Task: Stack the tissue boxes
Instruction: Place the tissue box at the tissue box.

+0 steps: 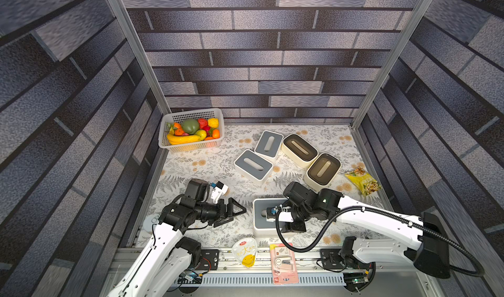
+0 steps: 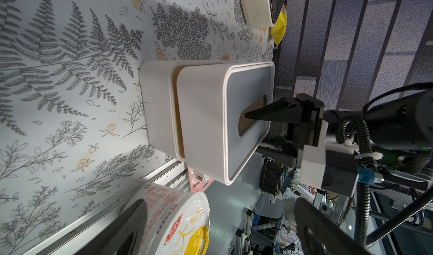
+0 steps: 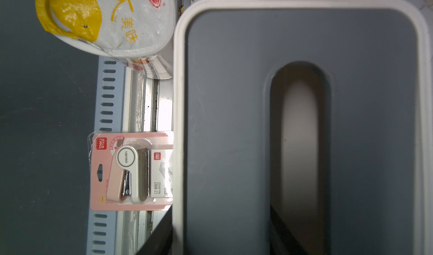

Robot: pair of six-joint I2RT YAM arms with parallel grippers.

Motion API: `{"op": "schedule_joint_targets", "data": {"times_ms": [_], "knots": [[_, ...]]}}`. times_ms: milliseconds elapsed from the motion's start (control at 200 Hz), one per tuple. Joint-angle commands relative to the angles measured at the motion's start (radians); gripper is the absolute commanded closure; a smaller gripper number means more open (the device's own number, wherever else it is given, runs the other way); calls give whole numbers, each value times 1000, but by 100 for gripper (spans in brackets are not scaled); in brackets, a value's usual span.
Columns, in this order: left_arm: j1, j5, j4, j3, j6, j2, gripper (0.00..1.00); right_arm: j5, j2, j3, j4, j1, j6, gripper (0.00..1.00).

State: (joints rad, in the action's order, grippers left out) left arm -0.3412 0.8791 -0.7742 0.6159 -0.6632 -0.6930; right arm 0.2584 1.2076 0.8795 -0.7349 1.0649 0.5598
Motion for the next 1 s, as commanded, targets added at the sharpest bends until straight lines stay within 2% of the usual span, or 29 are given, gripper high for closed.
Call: {"op": "schedule_joint_targets", "data": {"times_ms": [0, 551, 997], "knots": [[-6, 1, -5, -8, -2, 8, 0, -2, 1, -1, 34, 12, 6, 56], [-9, 3, -2, -10, -2, 12, 0, -6, 24, 1, 37, 13, 2, 55], [-15, 1, -2, -10, -2, 18, 0, -1, 34, 3, 30, 14, -7, 50]]}}
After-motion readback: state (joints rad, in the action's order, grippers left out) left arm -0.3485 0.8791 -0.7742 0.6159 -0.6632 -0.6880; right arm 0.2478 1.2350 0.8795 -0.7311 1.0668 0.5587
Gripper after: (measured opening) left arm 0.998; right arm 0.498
